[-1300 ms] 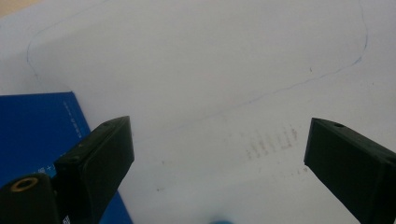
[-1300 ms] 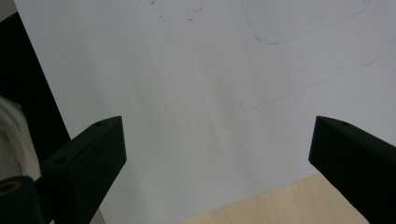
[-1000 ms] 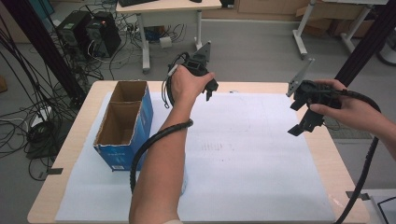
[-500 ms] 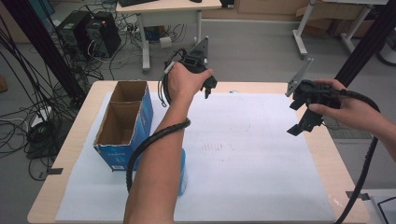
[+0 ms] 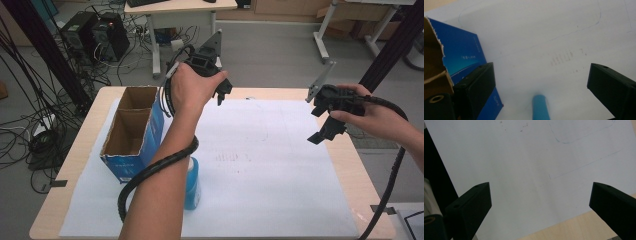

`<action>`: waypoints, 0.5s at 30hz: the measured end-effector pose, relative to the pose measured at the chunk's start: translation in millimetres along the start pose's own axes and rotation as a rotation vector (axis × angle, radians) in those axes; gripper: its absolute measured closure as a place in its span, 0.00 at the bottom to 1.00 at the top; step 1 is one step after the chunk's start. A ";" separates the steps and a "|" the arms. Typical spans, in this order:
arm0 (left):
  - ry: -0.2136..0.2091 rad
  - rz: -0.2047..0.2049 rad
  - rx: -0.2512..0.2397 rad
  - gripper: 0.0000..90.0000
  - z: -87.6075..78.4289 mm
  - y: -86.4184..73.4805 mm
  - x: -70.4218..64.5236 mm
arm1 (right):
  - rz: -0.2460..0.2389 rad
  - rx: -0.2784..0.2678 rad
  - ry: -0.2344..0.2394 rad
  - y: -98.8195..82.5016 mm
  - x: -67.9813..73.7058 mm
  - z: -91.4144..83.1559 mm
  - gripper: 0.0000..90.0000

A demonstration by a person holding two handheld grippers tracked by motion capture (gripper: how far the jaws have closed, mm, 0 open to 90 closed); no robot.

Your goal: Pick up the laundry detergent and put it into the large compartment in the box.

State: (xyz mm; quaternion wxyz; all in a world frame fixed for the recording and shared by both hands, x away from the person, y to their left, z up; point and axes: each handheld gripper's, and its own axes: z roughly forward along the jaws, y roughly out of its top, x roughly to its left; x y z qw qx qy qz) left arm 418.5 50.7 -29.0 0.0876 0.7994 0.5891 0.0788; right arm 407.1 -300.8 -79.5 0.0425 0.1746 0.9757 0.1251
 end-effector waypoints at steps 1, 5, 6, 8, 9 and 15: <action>0.004 0.000 0.000 0.09 -1.9 -3.2 -0.9 | 0.000 0.000 0.000 0.5 0.8 0.0 0.05; 0.010 -0.009 -0.003 0.09 -10.0 -20.0 -2.9 | -0.003 0.002 -0.005 2.4 4.2 -1.1 0.05; 0.008 -0.011 -0.001 0.09 -11.5 -23.6 -2.8 | -0.002 0.002 -0.009 2.9 5.6 -1.5 0.05; 0.008 -0.015 -0.002 0.09 -13.7 -30.3 -3.4 | -0.004 0.003 -0.009 4.0 6.6 -1.7 0.05; 0.009 -0.017 -0.002 0.09 -15.2 -34.9 -4.4 | -0.004 0.003 -0.009 4.0 6.6 -1.7 0.05; 0.017 -0.035 -0.012 0.09 -23.4 -55.6 -9.8 | 0.003 -0.003 -0.014 5.2 9.0 -1.9 0.05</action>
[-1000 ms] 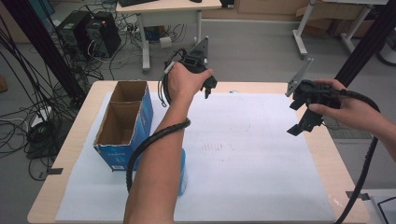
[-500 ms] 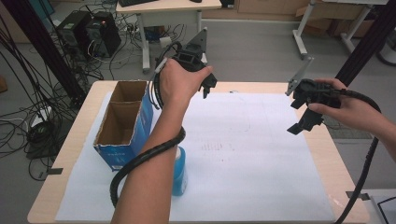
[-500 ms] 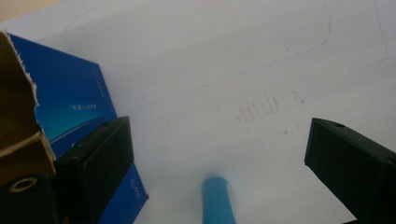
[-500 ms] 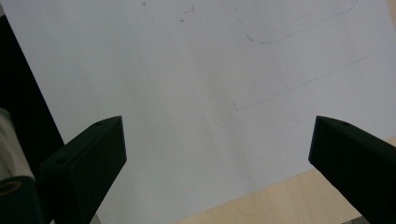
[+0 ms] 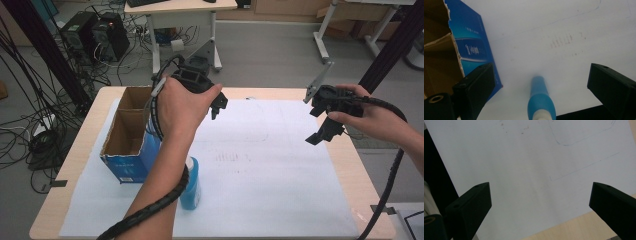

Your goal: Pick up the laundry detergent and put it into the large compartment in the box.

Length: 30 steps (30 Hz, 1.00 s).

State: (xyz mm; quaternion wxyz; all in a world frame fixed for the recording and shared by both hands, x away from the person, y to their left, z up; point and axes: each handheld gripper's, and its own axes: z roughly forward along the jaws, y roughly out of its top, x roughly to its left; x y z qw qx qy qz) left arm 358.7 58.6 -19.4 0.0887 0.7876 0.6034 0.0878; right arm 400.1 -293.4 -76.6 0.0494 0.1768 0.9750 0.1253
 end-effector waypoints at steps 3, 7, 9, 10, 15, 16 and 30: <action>0.005 -0.002 0.001 0.09 -3.7 -7.4 -3.1 | 0.003 0.003 -0.001 0.6 0.5 0.2 0.05; 0.001 -0.001 -0.001 0.09 -4.3 -21.0 -5.8 | 0.006 0.000 -0.003 -0.1 1.6 0.3 0.05; 0.002 -0.005 -0.001 0.09 -3.8 -23.2 -6.7 | 0.008 -0.002 -0.004 -0.7 2.8 0.4 0.05; 0.002 -0.005 -0.002 0.09 -3.0 -26.2 -7.2 | 0.007 -0.003 -0.005 -1.0 3.3 0.4 0.05; -0.003 -0.023 0.005 0.09 3.2 -38.4 -7.1 | 0.002 0.000 -0.010 0.4 8.0 -0.1 0.05; -0.001 -0.027 0.004 0.09 4.8 -41.4 -7.4 | 0.000 0.001 -0.011 1.1 9.1 -0.2 0.05; -0.022 -0.065 0.029 0.08 32.0 -65.2 1.6 | -0.020 0.014 -0.015 12.8 20.3 1.5 0.05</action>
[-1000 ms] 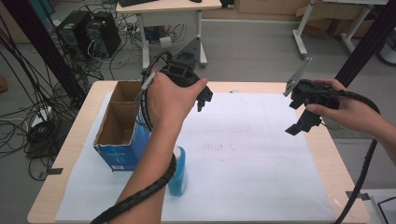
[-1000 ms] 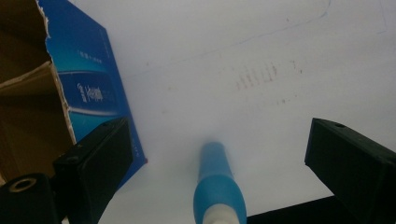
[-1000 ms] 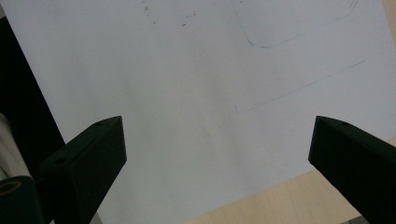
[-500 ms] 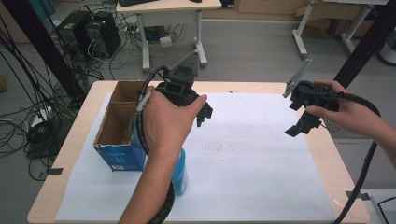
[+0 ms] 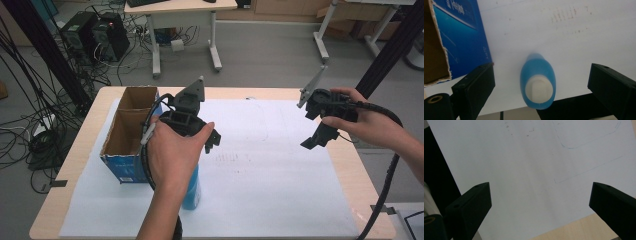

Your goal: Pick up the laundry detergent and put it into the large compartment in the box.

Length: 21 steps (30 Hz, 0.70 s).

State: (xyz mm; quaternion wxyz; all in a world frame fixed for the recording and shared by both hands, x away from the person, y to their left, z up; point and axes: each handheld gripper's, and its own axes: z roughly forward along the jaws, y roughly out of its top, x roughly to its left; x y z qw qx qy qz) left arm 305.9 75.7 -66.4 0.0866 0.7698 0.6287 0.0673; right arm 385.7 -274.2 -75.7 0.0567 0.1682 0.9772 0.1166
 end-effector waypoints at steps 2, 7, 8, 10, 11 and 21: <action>0.004 0.001 0.008 0.08 5.8 -2.8 0.6 | -0.001 0.001 -0.001 0.4 0.9 0.1 0.05; -0.005 -0.015 0.016 0.08 15.4 -8.9 3.8 | -0.005 0.001 -0.005 2.0 3.3 0.5 0.05; -0.007 -0.016 0.018 0.08 16.7 -9.6 4.0 | -0.006 0.002 -0.006 2.5 3.8 0.6 0.05; -0.011 -0.017 0.019 0.08 19.7 -11.0 4.7 | -0.008 0.002 -0.005 3.2 4.6 1.0 0.05; -0.013 -0.016 0.023 0.08 21.6 -11.1 4.8 | -0.009 0.004 -0.006 4.0 5.2 1.0 0.05; -0.025 -0.023 0.041 0.09 39.0 -14.5 4.6 | -0.013 0.002 -0.010 3.7 7.3 0.9 0.05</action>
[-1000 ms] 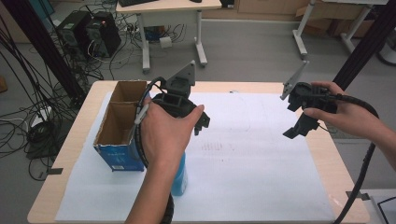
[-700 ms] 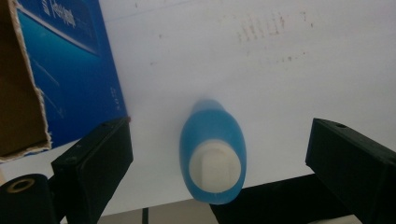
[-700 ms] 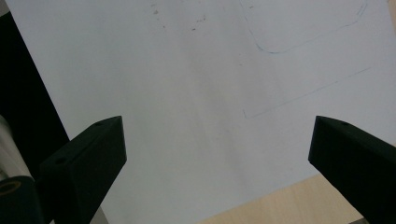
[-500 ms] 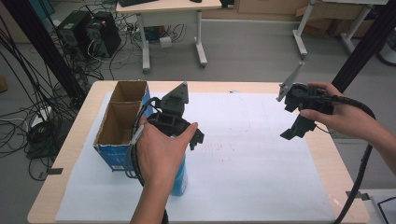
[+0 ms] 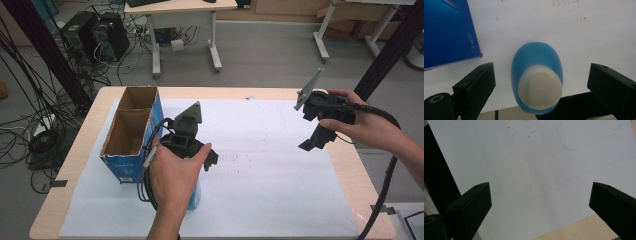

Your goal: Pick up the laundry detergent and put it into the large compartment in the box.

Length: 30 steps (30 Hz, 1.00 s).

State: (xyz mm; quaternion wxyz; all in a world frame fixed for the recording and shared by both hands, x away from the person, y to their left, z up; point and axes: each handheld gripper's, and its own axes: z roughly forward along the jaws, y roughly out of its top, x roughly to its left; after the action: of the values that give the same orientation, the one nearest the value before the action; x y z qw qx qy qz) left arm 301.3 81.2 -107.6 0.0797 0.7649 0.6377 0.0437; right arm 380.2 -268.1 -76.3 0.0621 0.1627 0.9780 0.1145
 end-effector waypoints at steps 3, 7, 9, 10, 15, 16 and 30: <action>0.000 0.000 0.007 0.09 3.2 -0.2 -0.1 | 0.000 0.001 -0.001 -0.7 0.4 -0.4 0.05; 0.001 -0.004 0.016 0.10 8.0 -0.1 -0.3 | -0.001 0.002 -0.002 -0.9 1.3 -0.6 0.05; 0.000 -0.007 0.022 0.11 10.4 0.3 -0.2 | -0.003 -0.001 -0.003 -1.3 2.0 -0.9 0.05; 0.001 -0.006 0.024 0.11 11.7 0.6 -0.3 | -0.005 0.000 -0.002 -1.2 1.9 -1.0 0.05; 0.004 -0.012 0.035 0.12 17.8 1.7 0.3 | -0.006 0.002 -0.003 -1.1 2.5 -1.1 0.05; 0.005 -0.011 0.036 0.12 18.7 1.9 0.4 | -0.007 0.000 -0.003 -1.4 2.5 -1.3 0.05; 0.023 0.009 0.062 0.30 29.4 6.6 -5.4 | -0.008 -0.004 0.000 -1.0 1.6 -0.6 0.05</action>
State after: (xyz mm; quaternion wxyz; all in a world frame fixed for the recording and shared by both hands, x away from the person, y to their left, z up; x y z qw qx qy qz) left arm 311.6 72.8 -135.2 0.0484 0.7691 0.6364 0.0333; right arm 378.3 -268.6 -76.0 0.0627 0.1585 0.9785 0.1160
